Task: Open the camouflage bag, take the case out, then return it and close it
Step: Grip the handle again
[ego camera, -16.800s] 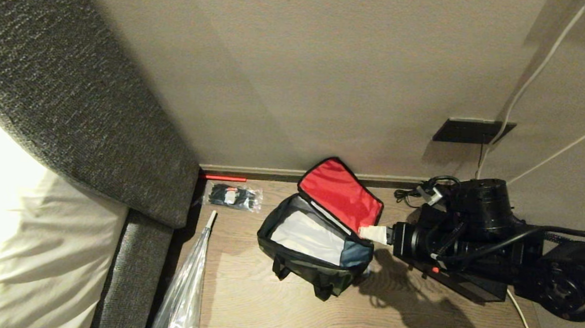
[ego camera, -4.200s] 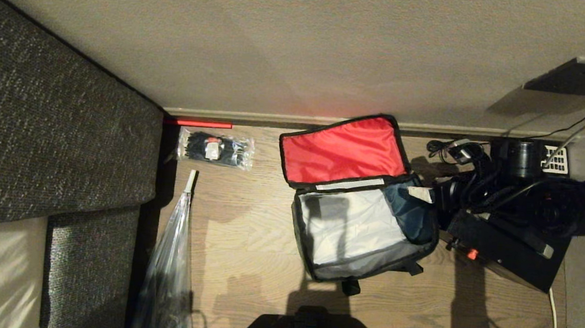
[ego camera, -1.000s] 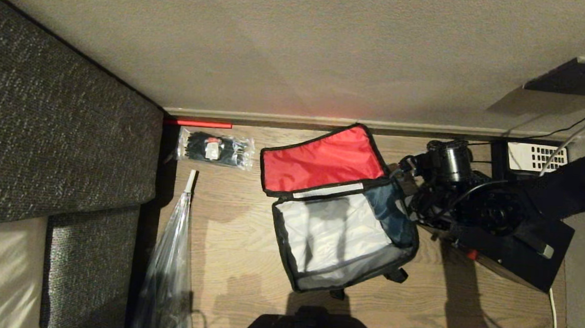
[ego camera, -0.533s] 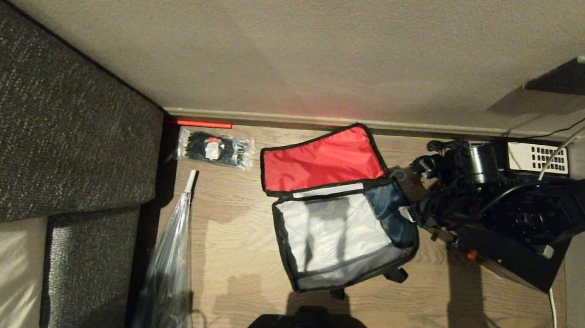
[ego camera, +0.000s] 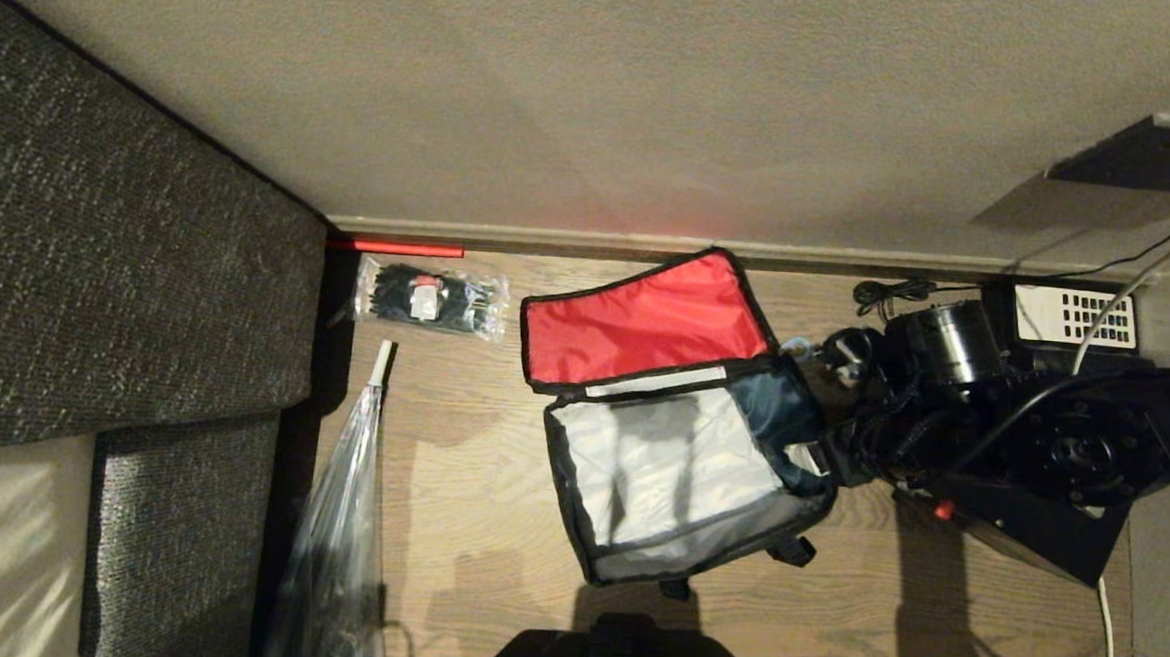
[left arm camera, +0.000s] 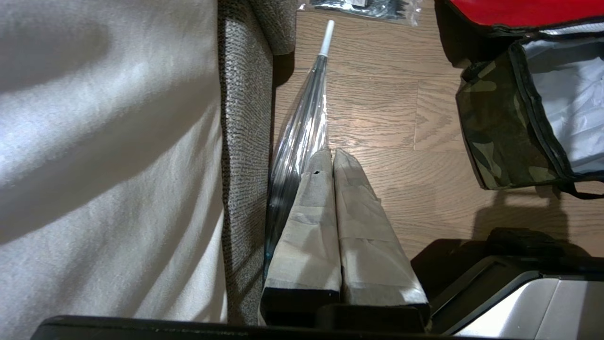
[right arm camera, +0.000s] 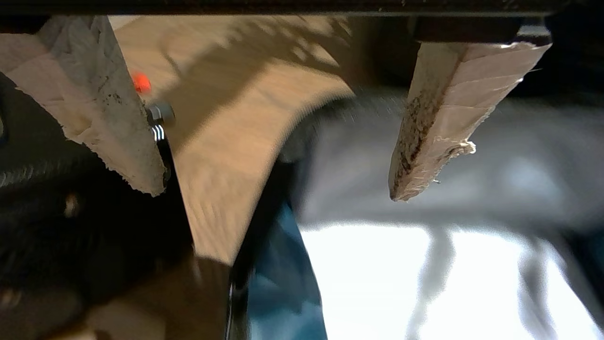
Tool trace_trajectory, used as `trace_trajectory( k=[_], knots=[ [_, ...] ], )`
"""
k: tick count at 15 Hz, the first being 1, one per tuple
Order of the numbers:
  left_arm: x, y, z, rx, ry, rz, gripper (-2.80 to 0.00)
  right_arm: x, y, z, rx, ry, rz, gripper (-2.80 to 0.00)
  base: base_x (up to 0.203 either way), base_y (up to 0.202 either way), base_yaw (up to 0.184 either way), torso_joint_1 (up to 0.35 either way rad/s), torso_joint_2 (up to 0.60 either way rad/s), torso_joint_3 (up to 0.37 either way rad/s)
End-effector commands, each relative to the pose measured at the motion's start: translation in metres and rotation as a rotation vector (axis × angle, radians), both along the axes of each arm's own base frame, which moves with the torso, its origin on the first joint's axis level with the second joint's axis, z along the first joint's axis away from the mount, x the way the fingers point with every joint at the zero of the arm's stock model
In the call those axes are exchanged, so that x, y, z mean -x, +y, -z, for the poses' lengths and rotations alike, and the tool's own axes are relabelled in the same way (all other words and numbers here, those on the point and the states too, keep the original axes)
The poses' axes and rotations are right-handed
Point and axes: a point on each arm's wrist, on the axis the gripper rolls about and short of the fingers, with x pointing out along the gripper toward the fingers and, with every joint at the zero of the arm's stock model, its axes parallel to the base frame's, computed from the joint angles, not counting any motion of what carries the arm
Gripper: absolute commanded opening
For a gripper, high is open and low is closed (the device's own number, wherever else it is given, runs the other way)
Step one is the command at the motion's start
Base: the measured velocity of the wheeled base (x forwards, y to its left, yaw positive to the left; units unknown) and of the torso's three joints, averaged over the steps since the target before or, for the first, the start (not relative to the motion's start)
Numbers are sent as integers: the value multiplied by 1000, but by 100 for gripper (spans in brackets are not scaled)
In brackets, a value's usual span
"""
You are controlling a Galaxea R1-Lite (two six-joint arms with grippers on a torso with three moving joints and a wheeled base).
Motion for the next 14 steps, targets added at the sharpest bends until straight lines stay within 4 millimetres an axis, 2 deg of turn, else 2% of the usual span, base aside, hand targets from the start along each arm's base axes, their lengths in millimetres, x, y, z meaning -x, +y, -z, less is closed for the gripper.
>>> trace_trajectory(
  k=[1, 5, 7, 9, 14],
  knots=[
    [0, 0, 1, 1, 0, -1, -280, -8, 14, -5, -131, 5, -26, 0, 0, 0, 0, 0, 0, 0],
    [0, 0, 1, -1, 0, 0, -280, 5, 40, 1, -302, 144, -71, 0, 0, 0, 0, 0, 0, 0],
    [0, 0, 1, 1, 1, -1, -280, 4, 47, 13, -313, 198, -71, 0, 0, 0, 0, 0, 0, 0],
    [0, 0, 1, -1, 1, -1, -280, -4, 55, 26, -300, 217, -76, 0, 0, 0, 0, 0, 0, 0],
    [0, 0, 1, -1, 2, -1, -280, -40, 72, 52, -298, 224, -69, 0, 0, 0, 0, 0, 0, 0]
  ],
)
